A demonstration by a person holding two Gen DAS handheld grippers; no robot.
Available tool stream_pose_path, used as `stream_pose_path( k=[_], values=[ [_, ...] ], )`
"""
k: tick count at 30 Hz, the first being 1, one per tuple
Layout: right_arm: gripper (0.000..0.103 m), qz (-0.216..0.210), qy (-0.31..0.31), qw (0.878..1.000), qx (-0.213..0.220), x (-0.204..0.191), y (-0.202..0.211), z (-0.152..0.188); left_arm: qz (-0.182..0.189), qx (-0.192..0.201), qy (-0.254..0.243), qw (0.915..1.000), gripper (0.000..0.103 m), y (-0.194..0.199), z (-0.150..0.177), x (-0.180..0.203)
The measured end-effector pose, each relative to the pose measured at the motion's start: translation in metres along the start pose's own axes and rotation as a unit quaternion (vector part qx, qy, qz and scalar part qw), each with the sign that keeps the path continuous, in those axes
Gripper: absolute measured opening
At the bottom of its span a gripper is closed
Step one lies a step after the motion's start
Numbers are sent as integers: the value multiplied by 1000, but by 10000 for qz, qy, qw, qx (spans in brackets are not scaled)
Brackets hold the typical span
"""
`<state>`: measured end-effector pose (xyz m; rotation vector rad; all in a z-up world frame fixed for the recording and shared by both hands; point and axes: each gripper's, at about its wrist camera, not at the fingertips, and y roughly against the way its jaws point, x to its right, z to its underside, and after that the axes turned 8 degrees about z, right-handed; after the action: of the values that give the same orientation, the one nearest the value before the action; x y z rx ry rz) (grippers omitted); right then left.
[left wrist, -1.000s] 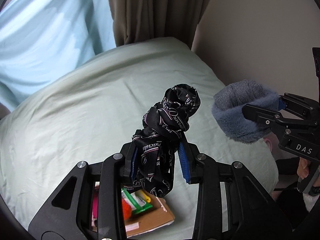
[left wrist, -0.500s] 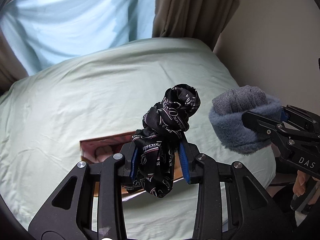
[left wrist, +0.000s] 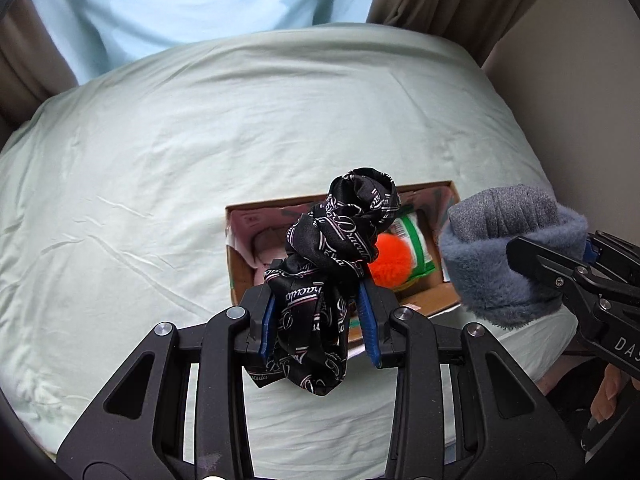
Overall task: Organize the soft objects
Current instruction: 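Carry the scrunchie and grey fuzzy item into the box and open both tools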
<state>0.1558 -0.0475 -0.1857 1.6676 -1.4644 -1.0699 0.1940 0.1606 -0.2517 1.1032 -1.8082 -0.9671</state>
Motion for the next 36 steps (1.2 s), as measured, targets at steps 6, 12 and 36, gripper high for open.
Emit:
stream_pose_path(
  k=[6,12,36],
  values=[
    [36,88,16,9992,-398,-16,-40,-4,78,-273,208,9994,31,-29,2,-22],
    [36,117,24,9974,-716,-16,-77,-16,59,-545,286,9981,31,-62,-6,-31],
    [101,-51,-719,9887,-1316,20,-156,-34,-315,-868,-185,9956,103,-113,1,-16]
  ],
)
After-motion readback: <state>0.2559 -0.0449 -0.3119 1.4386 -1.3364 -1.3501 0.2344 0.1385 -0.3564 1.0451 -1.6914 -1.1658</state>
